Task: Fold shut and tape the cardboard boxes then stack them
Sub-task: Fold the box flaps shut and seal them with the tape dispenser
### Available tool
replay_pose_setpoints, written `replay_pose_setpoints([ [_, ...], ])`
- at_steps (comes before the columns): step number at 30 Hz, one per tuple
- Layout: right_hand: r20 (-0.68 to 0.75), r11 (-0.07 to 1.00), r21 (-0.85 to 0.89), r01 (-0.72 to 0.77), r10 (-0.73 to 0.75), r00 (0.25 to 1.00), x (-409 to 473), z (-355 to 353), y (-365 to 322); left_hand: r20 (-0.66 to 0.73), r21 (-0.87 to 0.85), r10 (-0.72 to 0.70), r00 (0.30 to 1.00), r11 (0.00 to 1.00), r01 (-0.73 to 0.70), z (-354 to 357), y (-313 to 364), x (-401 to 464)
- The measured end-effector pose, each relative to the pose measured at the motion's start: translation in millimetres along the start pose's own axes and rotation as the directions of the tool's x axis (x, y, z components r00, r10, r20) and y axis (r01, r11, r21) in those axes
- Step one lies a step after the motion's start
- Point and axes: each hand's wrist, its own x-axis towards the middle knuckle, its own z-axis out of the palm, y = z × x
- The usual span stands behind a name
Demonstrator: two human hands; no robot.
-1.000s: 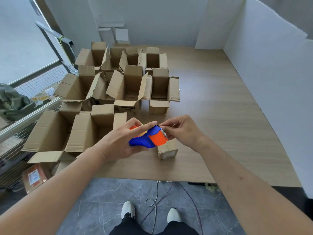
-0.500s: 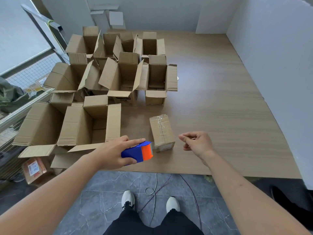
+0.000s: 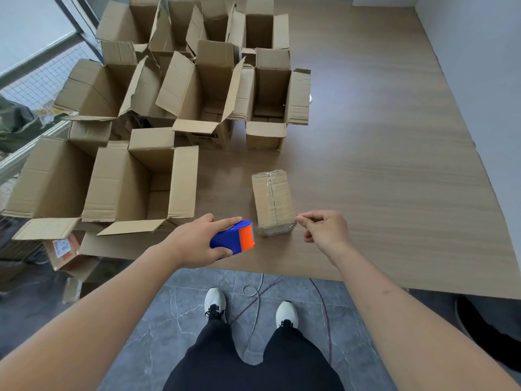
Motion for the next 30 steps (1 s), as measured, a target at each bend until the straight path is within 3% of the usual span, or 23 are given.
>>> replay_pose_setpoints([
  [6, 0.039, 0.998, 0.057, -0.024, 0.022, 0.999, 11, 4, 6, 0.020, -0.001, -0.039, 0.999, 0.999, 0.039, 3, 5, 13],
  [11, 0.222, 0.987, -0.021, -0.159, 0.160, 0.962, 15, 3, 17, 0.038, -0.009, -0.051, 0.998, 0.999, 0.051, 2, 9, 22],
  [12, 0.207, 0.993, -0.048, -0.106, 0.113, 0.972, 14, 5, 19, 0.039, -0.011, -0.047, 0.998, 0.999, 0.048, 1, 9, 23],
  [14, 0.107, 0.961, -0.215, 0.175, -0.155, 0.982, 12, 9, 23, 0.044, -0.010, -0.044, 0.998, 0.999, 0.045, 0, 9, 25],
  [15, 0.088, 0.882, -0.339, 0.328, -0.317, 0.944, 11, 13, 23, 0.048, -0.010, -0.042, 0.998, 0.999, 0.042, 0, 9, 25],
  [17, 0.191, 0.625, -0.551, 0.553, -0.551, 0.812, 10, 24, 15, 0.057, -0.013, -0.037, 0.998, 0.999, 0.038, 0, 8, 26],
  [19, 0.382, 0.356, -0.650, 0.672, -0.611, 0.693, 10, 39, 8, 0.057, -0.015, -0.032, 0.998, 0.999, 0.033, 1, 6, 26],
  [21, 0.505, 0.175, -0.700, 0.693, -0.565, 0.652, 12, 52, 9, 0.052, -0.025, -0.032, 0.998, 0.999, 0.033, 2, 3, 25],
  [30, 0.544, 0.008, -0.705, 0.709, -0.635, 0.548, 28, 52, 17, 0.060, -0.334, 0.006, 0.998, 0.942, 0.015, 19, -19, 3],
])
